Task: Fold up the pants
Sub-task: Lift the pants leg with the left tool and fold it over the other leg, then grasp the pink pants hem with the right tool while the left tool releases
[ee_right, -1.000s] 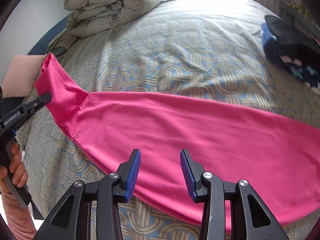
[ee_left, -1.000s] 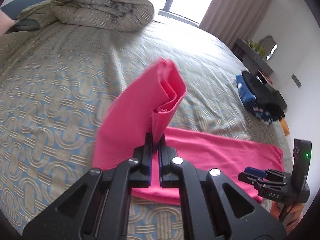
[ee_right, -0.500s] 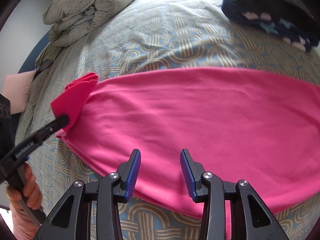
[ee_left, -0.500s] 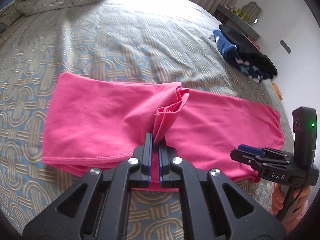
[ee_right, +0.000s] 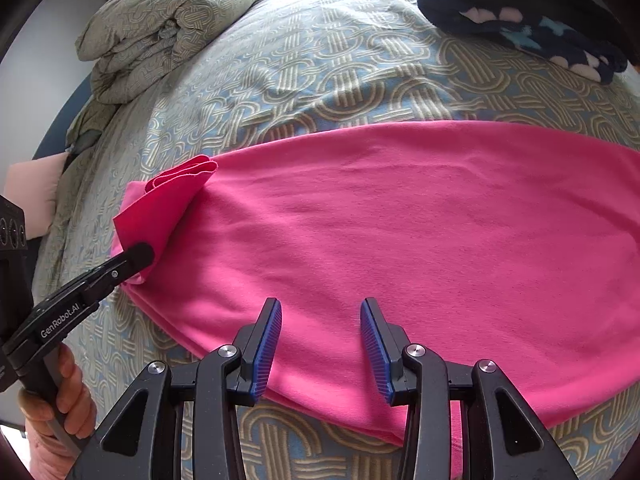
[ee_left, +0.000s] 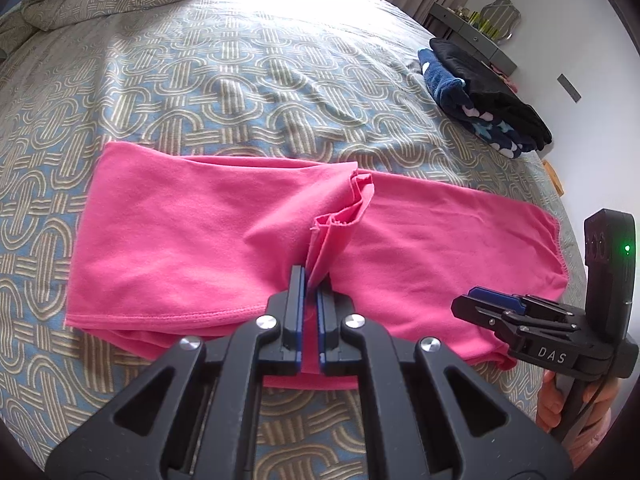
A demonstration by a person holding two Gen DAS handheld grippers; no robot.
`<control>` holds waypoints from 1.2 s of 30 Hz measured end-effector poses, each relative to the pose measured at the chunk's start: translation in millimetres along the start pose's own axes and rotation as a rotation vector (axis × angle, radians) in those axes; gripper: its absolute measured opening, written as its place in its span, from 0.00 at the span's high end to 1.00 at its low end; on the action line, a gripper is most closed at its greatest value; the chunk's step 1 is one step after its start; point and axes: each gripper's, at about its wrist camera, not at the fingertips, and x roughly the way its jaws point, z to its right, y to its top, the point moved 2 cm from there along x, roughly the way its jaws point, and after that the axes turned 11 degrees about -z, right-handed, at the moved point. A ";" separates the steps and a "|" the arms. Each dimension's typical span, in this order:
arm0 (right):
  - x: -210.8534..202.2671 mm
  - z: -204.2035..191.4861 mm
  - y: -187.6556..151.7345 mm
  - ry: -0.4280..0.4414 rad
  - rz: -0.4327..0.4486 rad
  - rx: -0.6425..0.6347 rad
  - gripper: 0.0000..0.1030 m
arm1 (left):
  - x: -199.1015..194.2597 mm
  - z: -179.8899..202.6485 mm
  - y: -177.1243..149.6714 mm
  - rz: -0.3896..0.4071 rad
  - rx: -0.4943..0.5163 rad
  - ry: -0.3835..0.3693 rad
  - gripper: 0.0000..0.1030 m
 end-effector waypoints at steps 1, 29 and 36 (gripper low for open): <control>-1.1 1.2 -0.6 0.000 0.002 0.002 0.59 | 0.7 2.7 0.0 0.001 0.004 0.000 0.94; -14.6 38.1 10.1 0.170 0.035 0.118 0.54 | 24.7 62.6 -11.0 -0.035 0.128 0.022 0.94; 10.3 4.7 54.5 0.307 -0.049 0.134 0.43 | 26.2 64.3 -14.4 -0.037 0.138 0.023 0.94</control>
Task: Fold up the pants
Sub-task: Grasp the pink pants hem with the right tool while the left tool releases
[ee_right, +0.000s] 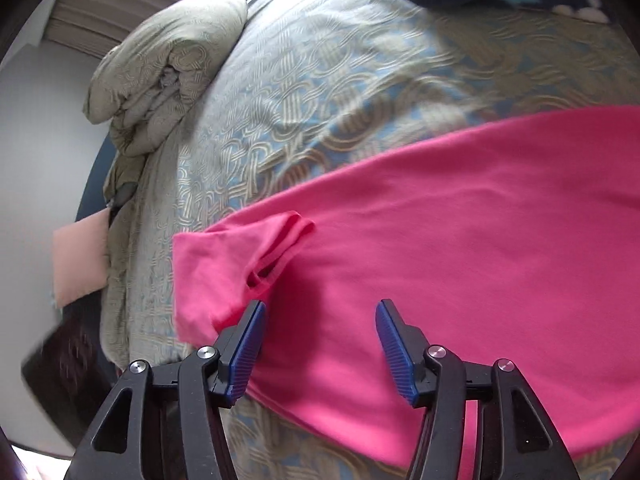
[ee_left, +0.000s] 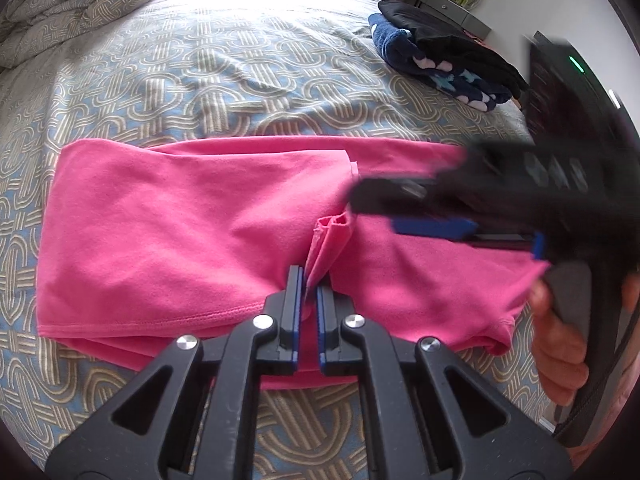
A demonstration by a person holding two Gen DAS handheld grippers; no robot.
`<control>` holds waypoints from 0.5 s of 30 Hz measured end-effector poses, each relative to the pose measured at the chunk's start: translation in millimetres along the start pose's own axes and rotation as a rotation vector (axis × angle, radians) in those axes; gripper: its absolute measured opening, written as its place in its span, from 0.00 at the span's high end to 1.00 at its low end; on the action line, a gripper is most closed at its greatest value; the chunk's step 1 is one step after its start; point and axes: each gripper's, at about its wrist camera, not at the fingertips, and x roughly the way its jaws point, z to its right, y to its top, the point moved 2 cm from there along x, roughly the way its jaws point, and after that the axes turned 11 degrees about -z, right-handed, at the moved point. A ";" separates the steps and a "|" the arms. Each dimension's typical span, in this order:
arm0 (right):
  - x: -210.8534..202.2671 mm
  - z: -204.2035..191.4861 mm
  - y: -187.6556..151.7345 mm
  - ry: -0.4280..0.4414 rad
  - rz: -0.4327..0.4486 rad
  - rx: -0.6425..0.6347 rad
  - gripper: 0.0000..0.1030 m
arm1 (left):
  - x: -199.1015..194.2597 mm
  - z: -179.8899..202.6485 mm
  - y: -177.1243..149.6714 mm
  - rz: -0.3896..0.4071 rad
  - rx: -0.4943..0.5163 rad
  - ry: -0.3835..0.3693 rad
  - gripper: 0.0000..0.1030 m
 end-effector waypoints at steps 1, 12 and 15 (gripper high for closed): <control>4.5 -4.4 4.1 0.013 -0.014 0.002 0.43 | 0.6 0.8 -0.3 0.000 0.003 0.002 0.94; 21.5 -51.2 24.2 -0.053 0.004 -0.061 0.96 | -44.0 -30.3 -24.9 0.099 -0.008 0.099 0.43; 10.6 -64.0 24.0 -0.023 0.019 -0.091 0.96 | -62.9 -68.0 -46.8 0.154 -0.058 0.232 0.35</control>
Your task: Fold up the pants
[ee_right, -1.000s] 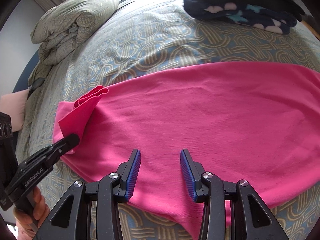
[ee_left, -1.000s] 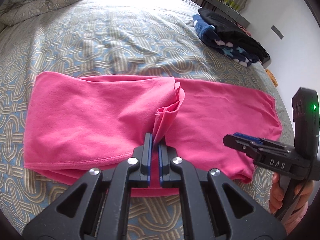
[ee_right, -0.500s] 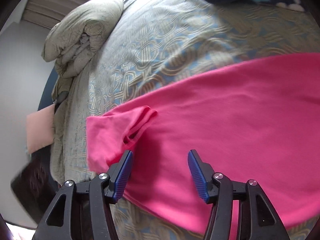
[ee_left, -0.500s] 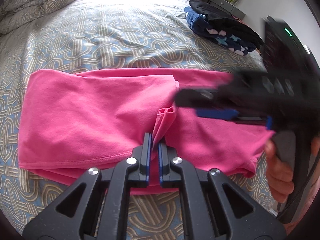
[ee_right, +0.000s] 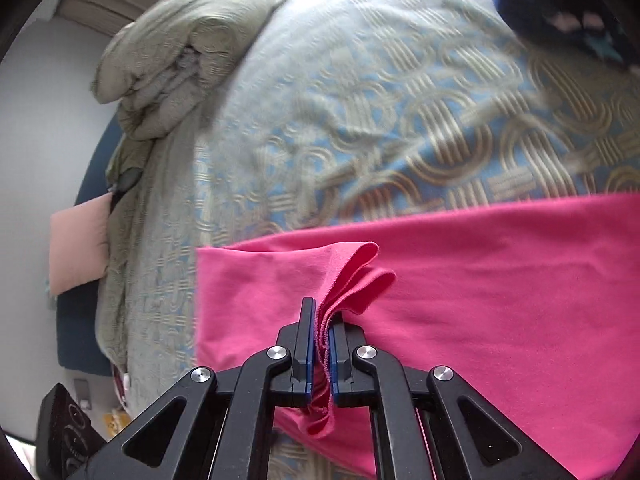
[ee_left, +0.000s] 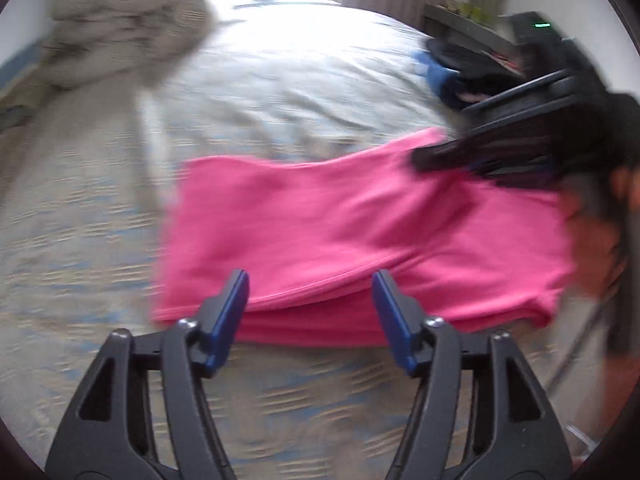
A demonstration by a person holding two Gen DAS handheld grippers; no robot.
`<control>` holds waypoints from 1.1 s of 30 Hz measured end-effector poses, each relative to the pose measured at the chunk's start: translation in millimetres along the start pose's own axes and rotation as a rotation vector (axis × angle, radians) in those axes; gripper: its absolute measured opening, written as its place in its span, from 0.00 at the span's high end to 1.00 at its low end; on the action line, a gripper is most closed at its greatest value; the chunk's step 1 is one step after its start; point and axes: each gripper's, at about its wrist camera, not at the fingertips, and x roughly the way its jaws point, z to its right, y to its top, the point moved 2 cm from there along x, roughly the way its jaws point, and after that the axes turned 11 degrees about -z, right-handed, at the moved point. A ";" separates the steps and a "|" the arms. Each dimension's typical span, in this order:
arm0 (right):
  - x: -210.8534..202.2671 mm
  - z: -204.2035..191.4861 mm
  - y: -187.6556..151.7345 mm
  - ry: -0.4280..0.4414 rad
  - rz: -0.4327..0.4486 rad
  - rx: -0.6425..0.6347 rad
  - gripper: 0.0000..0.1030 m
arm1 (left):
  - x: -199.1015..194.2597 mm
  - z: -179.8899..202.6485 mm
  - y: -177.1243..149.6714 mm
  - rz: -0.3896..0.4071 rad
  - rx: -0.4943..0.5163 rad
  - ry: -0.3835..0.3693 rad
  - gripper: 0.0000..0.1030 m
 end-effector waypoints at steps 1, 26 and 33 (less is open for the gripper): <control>-5.1 -6.0 0.7 0.013 0.007 -0.010 0.96 | 0.4 -13.9 -5.3 0.001 -0.019 0.036 0.35; -67.7 -122.3 8.2 0.095 0.134 -0.209 0.96 | 45.6 -104.2 -21.8 -0.070 -0.250 0.244 0.28; -63.5 -67.6 10.7 0.017 0.137 -0.113 0.95 | 42.4 -99.4 -27.3 -0.067 -0.229 0.211 0.28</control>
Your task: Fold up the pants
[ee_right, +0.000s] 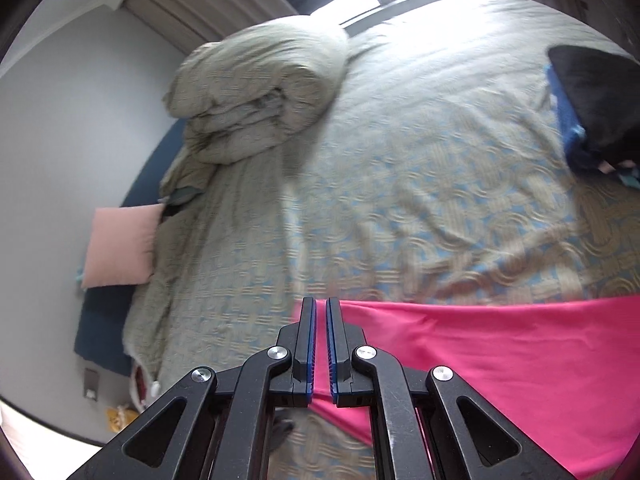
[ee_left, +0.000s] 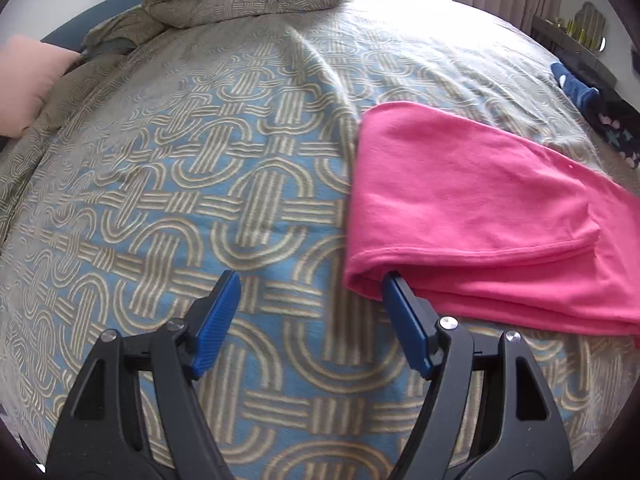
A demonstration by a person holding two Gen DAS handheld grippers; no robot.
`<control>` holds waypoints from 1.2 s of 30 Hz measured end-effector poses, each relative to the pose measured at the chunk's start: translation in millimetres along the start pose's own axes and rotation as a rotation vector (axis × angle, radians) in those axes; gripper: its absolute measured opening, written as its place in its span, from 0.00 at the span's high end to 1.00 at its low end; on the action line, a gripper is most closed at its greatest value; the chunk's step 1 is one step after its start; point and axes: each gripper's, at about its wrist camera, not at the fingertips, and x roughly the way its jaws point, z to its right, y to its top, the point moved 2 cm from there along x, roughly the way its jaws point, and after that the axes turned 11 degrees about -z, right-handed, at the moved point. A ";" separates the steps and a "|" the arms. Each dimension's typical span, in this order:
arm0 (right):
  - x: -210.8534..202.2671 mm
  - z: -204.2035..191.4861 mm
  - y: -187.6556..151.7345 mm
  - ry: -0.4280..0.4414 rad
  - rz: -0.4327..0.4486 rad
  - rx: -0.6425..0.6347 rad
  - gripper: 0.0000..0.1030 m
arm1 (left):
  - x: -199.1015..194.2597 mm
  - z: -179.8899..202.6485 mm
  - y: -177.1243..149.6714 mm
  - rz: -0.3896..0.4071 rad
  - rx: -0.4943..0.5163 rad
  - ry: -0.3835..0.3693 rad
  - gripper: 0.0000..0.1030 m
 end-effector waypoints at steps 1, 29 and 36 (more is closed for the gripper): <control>2.6 7.3 -1.5 -0.004 -0.010 0.012 0.93 | -0.8 2.3 -0.4 0.001 0.011 0.002 0.28; 111.6 46.9 -15.3 0.139 -0.250 0.105 0.93 | 15.8 -6.1 8.3 -0.034 -0.019 -0.081 0.28; 24.1 10.7 -21.5 0.131 -0.062 0.003 0.93 | 2.9 11.0 7.0 0.002 0.039 -0.085 0.28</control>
